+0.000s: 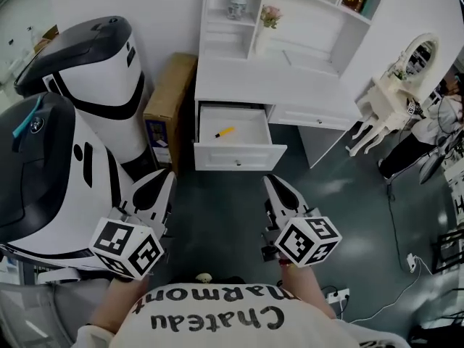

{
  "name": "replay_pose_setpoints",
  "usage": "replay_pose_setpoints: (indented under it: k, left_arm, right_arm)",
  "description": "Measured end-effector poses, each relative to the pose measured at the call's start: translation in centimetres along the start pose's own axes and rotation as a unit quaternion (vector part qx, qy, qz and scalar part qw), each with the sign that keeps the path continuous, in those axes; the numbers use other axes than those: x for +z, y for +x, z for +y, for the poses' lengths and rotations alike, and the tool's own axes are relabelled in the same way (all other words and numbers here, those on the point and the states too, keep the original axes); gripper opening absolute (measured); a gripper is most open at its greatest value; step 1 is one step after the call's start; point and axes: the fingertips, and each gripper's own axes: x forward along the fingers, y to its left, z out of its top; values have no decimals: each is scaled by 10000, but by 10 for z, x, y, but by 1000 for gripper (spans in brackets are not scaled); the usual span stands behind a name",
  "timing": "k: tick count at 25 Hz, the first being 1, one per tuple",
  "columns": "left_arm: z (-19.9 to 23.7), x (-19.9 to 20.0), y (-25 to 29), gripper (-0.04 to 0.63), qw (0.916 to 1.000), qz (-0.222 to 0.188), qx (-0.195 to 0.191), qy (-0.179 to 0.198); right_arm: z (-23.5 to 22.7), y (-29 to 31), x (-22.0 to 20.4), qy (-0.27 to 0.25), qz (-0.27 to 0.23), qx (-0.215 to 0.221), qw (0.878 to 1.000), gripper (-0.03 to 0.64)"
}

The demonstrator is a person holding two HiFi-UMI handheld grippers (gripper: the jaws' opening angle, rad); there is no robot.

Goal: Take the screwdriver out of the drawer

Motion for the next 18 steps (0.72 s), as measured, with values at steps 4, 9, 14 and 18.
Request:
replay_pose_setpoints:
  k: [4, 9, 14, 18]
  left_arm:
    - [9, -7, 7, 23, 10000, 31, 4, -27]
    - [11, -37, 22, 23, 9993, 220, 61, -311]
    - [8, -37, 51, 23, 9990, 240, 206, -308]
    - [10, -32, 85, 23, 9983, 169, 465, -322]
  right_arm:
    - [-3, 15, -8, 40, 69, 35, 10000, 49]
    - [-24, 17, -32, 131, 389, -70, 9991, 49]
    - [-51, 32, -29, 250, 512, -5, 9984, 49]
    - [-75, 65, -15, 327, 625, 284, 9971, 49]
